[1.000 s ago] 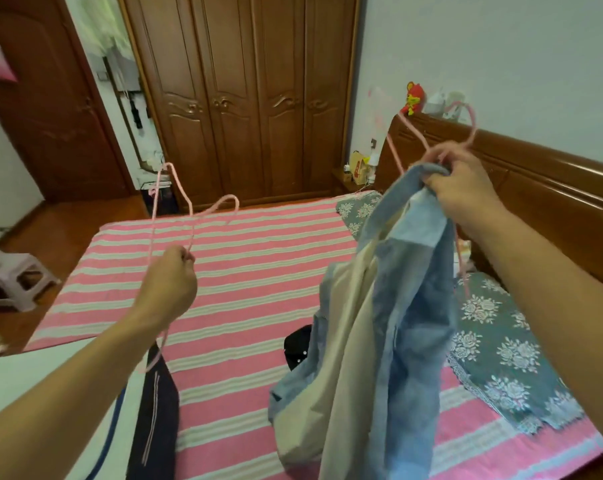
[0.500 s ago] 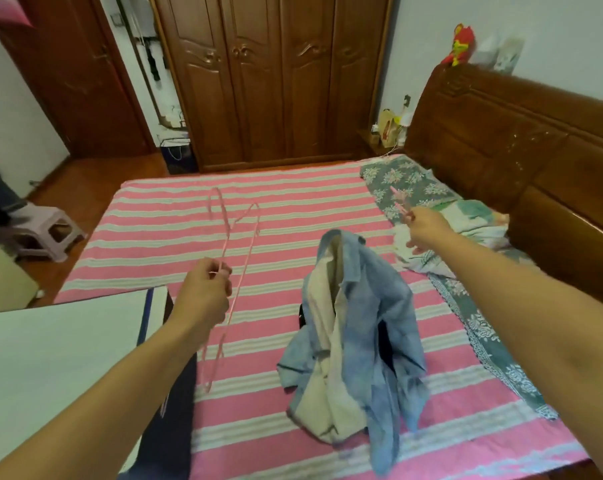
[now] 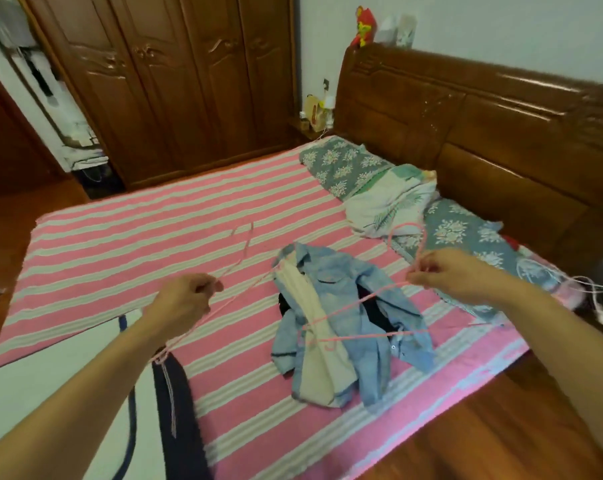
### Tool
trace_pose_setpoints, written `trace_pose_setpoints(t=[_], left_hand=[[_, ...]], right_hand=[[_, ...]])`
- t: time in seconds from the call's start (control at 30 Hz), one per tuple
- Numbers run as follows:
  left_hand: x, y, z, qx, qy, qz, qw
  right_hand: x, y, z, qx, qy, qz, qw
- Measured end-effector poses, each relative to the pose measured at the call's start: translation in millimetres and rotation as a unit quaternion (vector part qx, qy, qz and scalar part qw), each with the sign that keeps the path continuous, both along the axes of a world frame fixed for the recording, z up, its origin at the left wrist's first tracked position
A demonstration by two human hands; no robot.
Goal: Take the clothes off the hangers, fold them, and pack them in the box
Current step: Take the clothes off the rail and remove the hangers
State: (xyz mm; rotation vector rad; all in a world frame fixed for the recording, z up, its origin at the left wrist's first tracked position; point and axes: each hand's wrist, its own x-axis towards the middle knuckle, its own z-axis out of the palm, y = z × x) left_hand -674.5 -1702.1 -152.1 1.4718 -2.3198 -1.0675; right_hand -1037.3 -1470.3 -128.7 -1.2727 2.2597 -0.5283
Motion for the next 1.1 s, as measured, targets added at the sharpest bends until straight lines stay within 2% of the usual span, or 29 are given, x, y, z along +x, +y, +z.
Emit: trace_pose_setpoints(t=[0.1, 0.17, 0.27, 0.33, 0.43, 0.57, 0.6, 0.63, 0.73, 0.8, 0.87, 0.93, 1.03, 1.1], left_hand=[[-14.0, 11.9, 11.0, 0.114, 0.019, -0.137, 0.984], [-21.9, 32.2, 17.5, 0.203, 0.049, -0.222, 0.953], [-24.7, 70.5, 22.7, 0.281, 0.056, -0.322, 0.902], [-18.7, 98.5, 20.1, 0.304, 0.05, -0.374, 0.875], [-4.6, 140.5, 11.5, 0.298, 0.01, -0.456, 0.838], [6.5, 208.3, 24.0, 0.253, -0.04, -0.536, 0.805], [8.7, 229.7, 25.7, 0.227, -0.034, -0.561, 0.796], [11.8, 252.9, 25.0, 0.161, -0.022, -0.603, 0.781], [35.3, 330.8, 12.7, -0.092, 0.073, -0.701, 0.703], [53.5, 387.9, 2.0, -0.163, 0.117, -0.723, 0.661], [69.8, 448.8, -2.7, -0.188, 0.155, -0.752, 0.613], [85.7, 515.8, -4.0, -0.176, 0.201, -0.795, 0.544], [118.1, 629.8, -7.1, -0.147, 0.237, -0.866, 0.414], [155.8, 715.1, -9.8, -0.122, 0.267, -0.897, 0.331]], right_hand=[[66.7, 21.9, 1.0, -0.021, -0.035, 0.056, 0.998], [116.2, 31.6, -3.1, -0.068, -0.053, 0.039, 0.996], [174.8, 56.1, -13.3, -0.154, -0.038, -0.067, 0.985], [208.9, 83.0, -21.2, -0.154, -0.016, -0.146, 0.977], [262.6, 135.2, -22.8, -0.141, -0.01, -0.234, 0.962], [328.8, 211.1, -13.9, -0.038, 0.129, -0.259, 0.956], [341.4, 232.1, -16.5, -0.03, 0.14, -0.28, 0.949], [355.7, 253.2, -19.0, -0.03, 0.152, -0.305, 0.94], [405.6, 317.9, -16.2, -0.008, 0.164, -0.397, 0.903], [446.0, 367.5, -9.2, 0.001, 0.155, -0.463, 0.873], [494.2, 424.6, -1.8, 0.002, 0.13, -0.525, 0.841], [551.6, 488.4, 4.7, -0.014, 0.091, -0.568, 0.818], [656.9, 590.7, 10.7, -0.056, -0.017, -0.619, 0.783], [737.0, 654.1, 11.9, -0.107, -0.097, -0.652, 0.744]])
